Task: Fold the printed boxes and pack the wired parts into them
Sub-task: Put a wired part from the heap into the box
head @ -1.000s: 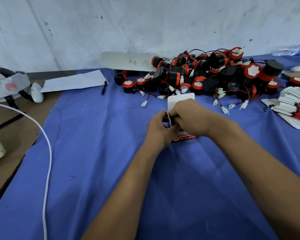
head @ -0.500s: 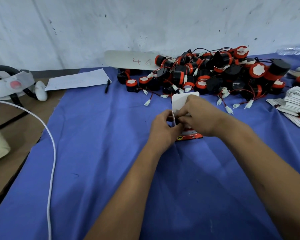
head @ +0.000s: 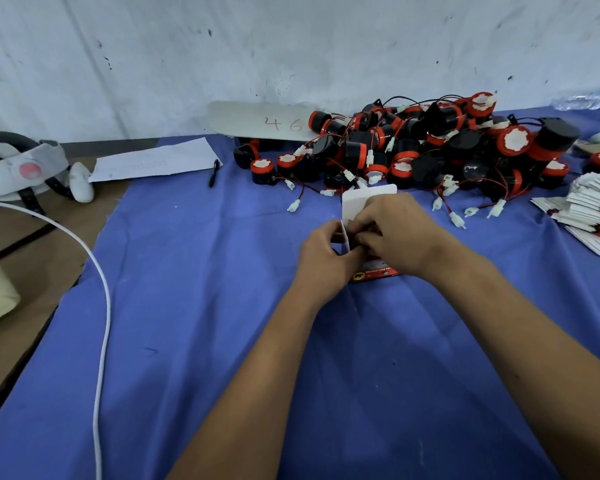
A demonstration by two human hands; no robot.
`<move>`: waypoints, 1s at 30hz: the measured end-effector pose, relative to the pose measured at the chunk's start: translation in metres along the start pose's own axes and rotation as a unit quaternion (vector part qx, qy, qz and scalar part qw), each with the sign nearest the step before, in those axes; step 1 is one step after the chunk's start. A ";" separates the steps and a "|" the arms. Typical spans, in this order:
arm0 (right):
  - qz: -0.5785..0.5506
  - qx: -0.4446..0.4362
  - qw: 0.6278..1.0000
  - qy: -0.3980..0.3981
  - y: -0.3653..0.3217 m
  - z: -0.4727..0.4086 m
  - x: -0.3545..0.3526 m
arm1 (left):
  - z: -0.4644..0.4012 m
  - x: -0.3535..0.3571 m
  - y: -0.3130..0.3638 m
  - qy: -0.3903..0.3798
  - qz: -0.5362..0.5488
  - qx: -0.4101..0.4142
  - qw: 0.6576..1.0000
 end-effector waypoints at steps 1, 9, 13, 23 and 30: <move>-0.005 0.002 1.000 -0.005 0.000 0.001 -0.001 | 0.000 0.000 0.000 -0.011 0.005 -0.001 1.000; 0.001 -0.023 0.999 0.037 -0.013 0.012 0.002 | 0.003 -0.003 -0.002 -0.104 0.039 -0.011 0.994; 0.009 -0.022 0.999 0.021 -0.008 0.018 0.005 | 0.002 -0.004 -0.002 -0.104 0.054 -0.011 0.993; 0.005 -0.031 0.999 0.010 -0.006 0.018 0.006 | 0.000 -0.006 -0.008 -0.100 0.053 -0.026 0.993; 0.063 -0.048 0.997 -0.021 -0.003 0.027 0.001 | -0.001 -0.008 -0.009 -0.135 0.126 -0.082 0.979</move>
Point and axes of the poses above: each hand's wrist, its own z-axis away from the middle knuckle, its own x-axis out of the palm, y = z × x, the point moved 7 cm from there along -z, towards the middle knuckle, and after that the axes turned 6 degrees about y, right-handed, at the moved point
